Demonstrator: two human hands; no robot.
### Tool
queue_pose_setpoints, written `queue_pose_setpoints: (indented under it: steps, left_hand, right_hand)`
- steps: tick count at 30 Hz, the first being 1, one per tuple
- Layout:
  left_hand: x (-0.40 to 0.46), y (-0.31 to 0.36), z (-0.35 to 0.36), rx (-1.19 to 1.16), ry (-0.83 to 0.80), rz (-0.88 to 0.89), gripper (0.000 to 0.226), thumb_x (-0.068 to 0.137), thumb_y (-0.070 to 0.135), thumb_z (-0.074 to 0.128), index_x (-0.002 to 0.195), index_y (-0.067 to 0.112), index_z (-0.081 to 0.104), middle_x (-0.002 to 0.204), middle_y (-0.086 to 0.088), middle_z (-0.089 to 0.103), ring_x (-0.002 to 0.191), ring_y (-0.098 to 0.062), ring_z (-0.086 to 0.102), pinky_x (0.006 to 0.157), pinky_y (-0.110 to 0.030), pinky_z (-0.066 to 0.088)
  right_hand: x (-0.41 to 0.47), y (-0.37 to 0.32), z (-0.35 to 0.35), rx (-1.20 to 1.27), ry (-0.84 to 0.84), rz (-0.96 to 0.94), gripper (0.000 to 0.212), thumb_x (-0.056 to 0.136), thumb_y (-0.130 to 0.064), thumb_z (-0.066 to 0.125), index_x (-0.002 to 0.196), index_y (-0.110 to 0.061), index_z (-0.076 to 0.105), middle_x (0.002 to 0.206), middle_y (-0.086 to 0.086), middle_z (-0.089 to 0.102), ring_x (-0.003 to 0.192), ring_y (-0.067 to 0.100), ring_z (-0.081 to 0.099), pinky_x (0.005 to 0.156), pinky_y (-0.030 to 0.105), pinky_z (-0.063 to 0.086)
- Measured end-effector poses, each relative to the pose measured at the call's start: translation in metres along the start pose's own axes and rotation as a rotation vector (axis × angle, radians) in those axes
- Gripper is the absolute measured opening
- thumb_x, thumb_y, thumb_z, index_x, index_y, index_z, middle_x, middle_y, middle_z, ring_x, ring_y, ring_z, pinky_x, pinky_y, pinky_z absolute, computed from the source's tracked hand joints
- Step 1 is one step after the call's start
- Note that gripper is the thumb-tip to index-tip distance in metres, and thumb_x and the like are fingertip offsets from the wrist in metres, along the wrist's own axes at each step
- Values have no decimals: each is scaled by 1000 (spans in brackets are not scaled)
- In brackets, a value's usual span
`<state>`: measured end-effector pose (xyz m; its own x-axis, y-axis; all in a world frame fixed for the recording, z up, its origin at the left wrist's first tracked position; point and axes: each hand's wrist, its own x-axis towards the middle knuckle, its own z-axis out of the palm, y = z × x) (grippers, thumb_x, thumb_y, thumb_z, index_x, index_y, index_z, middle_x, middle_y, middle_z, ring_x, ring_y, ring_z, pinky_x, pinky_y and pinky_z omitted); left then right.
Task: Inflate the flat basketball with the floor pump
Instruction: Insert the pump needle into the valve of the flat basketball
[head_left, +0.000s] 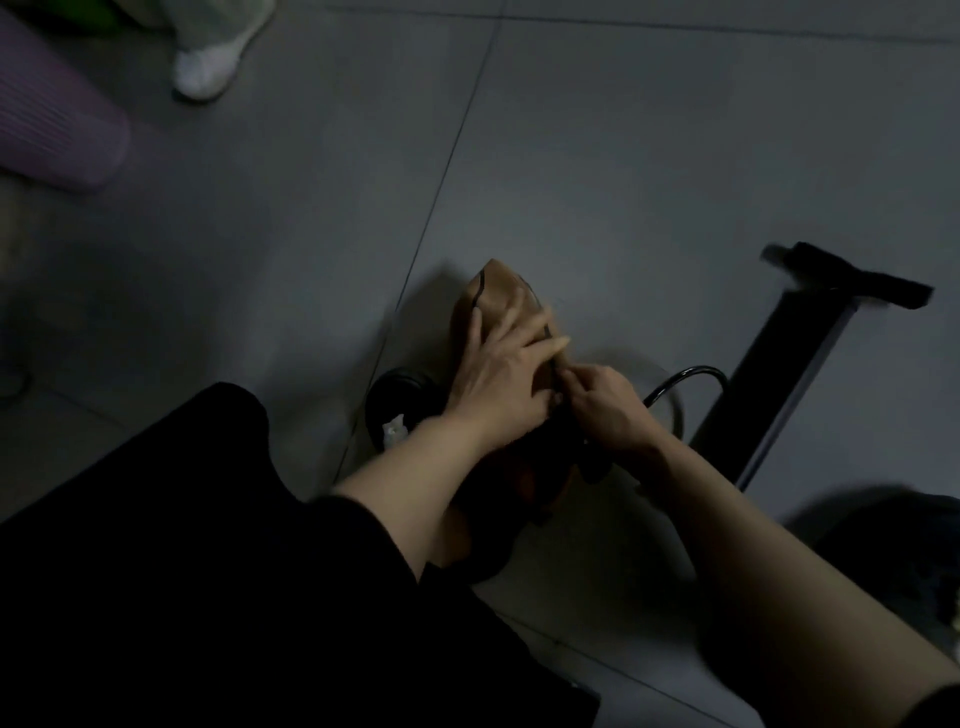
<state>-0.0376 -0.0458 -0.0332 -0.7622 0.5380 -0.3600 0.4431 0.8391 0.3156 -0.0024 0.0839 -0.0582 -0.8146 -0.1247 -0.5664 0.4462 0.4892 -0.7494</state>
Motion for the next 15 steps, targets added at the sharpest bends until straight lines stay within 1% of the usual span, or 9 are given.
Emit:
queue_pose_setpoints:
  steps: [2, 3, 4, 6, 7, 9, 10, 12, 15]
  left_hand:
    - [13, -12, -14, 164, -291, 106, 86, 72, 43, 69, 145, 28, 26, 157, 0, 7, 144, -21, -9, 110, -52, -12]
    - [18, -16, -19, 281, -368, 168, 97, 67, 49, 72, 146, 28, 20, 157, -1, 5, 144, -22, -9, 110, -53, -13]
    - [24, -19, -23, 372, -401, 230, 103, 63, 53, 74, 147, 28, 18, 156, -2, 8, 144, -22, -6, 110, -53, -12]
    - [32, -23, -28, 464, -388, 324, 107, 57, 60, 74, 144, 26, 22, 149, -6, 19, 141, -24, 8, 113, -52, -6]
    - [36, -25, -30, 484, -370, 367, 106, 54, 64, 72, 142, 25, 27, 145, -6, 25, 138, -25, 15, 114, -51, -2]
    - [43, -29, -32, 497, -348, 441, 99, 51, 67, 70, 132, 23, 36, 137, -5, 34, 131, -25, 25, 113, -50, 5]
    - [45, -31, -33, 493, -349, 466, 95, 51, 68, 69, 128, 22, 38, 134, -4, 37, 129, -24, 28, 113, -50, 6]
    - [49, -33, -34, 495, -370, 492, 91, 52, 69, 65, 123, 19, 40, 127, -3, 43, 124, -23, 36, 114, -51, 3]
    - [54, -36, -32, 540, -340, 562, 84, 52, 71, 58, 114, 16, 42, 110, -2, 44, 108, -23, 42, 114, -47, 7]
  right_hand:
    - [-2, 2, -3, 100, -2, -3, 39, 104, -18, 34, 92, 7, 61, 79, 6, 60, 68, 15, 51, 54, 16, 34]
    - [-3, 3, -5, 130, -15, -12, 39, 104, -20, 34, 96, 7, 62, 81, 4, 61, 68, 13, 53, 55, 17, 36]
    - [-5, 3, -6, 119, -29, -32, 40, 103, -22, 35, 98, 6, 63, 82, 4, 61, 67, 11, 52, 56, 17, 36]
    - [-8, 3, -6, -3, 7, -92, 38, 102, -26, 40, 91, 3, 63, 73, -2, 57, 61, 7, 48, 54, 15, 34]
    - [-9, 5, -4, -62, 81, -117, 36, 100, -28, 45, 85, 0, 62, 69, -4, 54, 60, 9, 47, 53, 17, 33]
    - [-12, 8, -1, -116, 247, -151, 33, 95, -31, 54, 80, -2, 59, 70, 3, 55, 65, 20, 51, 58, 27, 36]
    - [-13, 8, 1, -143, 280, -182, 32, 95, -30, 54, 84, -1, 60, 76, 7, 56, 70, 24, 53, 62, 32, 36]
    - [-17, 5, 6, -224, 250, -255, 27, 99, -28, 46, 98, -3, 59, 91, 8, 53, 80, 27, 54, 68, 33, 37]
    - [-21, -2, 10, -305, 219, -293, 27, 101, -26, 36, 117, -8, 49, 105, 9, 47, 81, 31, 55, 71, 41, 45]
